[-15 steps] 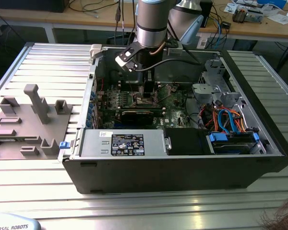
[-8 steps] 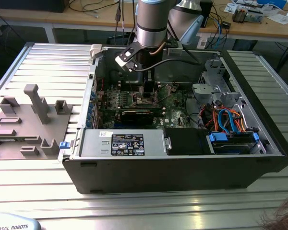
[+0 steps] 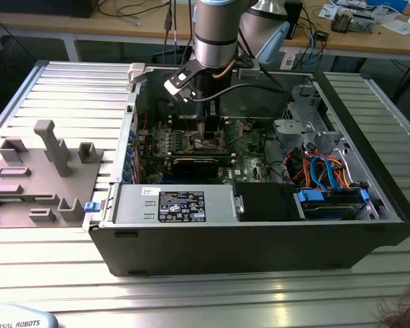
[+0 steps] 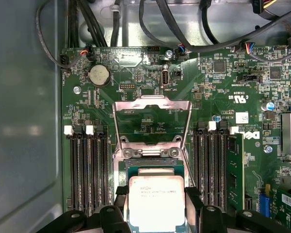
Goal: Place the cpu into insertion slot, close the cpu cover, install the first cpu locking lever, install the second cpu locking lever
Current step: 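Place the cpu into insertion slot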
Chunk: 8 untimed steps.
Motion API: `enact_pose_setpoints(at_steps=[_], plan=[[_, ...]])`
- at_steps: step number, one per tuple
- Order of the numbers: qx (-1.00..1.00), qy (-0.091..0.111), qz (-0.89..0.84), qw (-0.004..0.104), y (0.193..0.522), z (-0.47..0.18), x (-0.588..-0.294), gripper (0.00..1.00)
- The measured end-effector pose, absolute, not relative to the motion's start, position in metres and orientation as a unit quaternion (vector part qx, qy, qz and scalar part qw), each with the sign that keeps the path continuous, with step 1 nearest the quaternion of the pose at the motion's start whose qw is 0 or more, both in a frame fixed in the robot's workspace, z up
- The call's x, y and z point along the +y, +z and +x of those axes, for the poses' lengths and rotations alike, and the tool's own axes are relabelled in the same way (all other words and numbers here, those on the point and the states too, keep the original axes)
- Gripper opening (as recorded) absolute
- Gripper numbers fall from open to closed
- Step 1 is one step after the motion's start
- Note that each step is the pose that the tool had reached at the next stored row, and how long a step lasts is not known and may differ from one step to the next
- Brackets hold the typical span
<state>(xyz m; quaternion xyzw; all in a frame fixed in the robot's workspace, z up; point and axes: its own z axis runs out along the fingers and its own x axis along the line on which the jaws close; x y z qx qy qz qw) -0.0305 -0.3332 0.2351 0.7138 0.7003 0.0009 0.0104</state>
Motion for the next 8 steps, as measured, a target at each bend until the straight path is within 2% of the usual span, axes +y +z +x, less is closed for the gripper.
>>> enact_pose_setpoints(at_steps=[8], plan=[[0.7, 0.001, 0.714, 0.01, 0.2345, -0.0305, -0.3318, 0.55]])
